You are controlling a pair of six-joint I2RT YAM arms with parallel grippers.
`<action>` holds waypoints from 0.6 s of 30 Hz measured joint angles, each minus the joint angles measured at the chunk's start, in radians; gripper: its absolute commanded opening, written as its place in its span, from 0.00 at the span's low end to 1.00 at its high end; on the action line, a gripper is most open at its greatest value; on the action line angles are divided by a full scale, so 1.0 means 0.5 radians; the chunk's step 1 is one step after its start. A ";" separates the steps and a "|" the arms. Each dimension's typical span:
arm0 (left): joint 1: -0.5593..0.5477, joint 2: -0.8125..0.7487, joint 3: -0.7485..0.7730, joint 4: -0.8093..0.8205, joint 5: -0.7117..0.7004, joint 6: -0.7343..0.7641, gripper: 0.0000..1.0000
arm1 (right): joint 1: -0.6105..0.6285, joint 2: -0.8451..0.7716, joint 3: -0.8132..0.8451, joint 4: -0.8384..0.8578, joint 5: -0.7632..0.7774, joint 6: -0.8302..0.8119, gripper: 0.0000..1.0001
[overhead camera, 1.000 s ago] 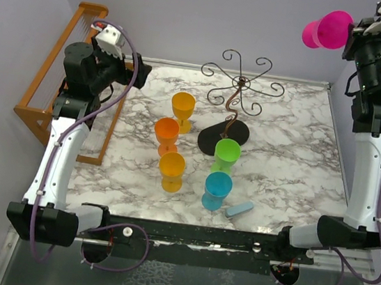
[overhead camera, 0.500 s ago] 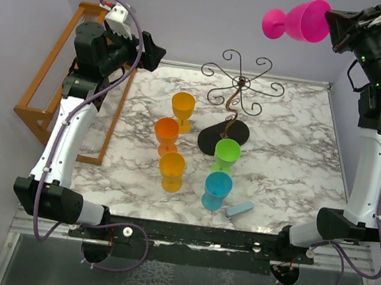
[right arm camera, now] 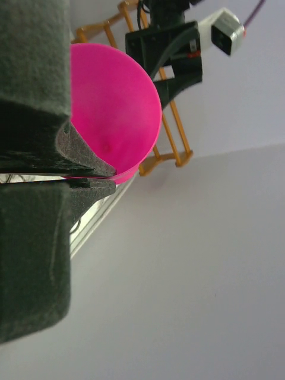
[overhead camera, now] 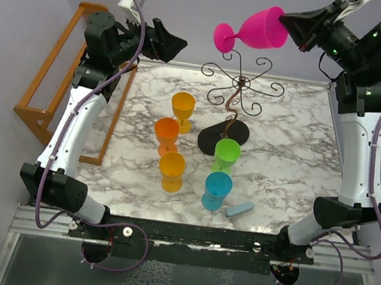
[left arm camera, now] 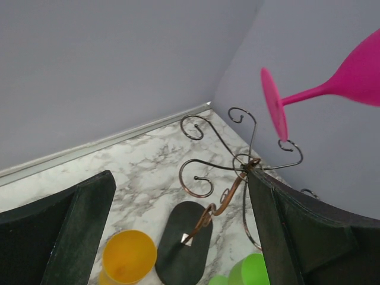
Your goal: Place the wine glass upside down on the wine glass rack
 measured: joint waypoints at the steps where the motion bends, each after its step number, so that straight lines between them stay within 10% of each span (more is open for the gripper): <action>1: -0.010 0.016 0.005 0.027 0.024 -0.048 0.97 | 0.030 0.011 0.000 0.000 -0.014 0.000 0.01; 18: -0.104 0.133 -0.150 0.493 0.365 -0.703 0.67 | 0.194 0.040 -0.099 0.045 -0.175 -0.005 0.01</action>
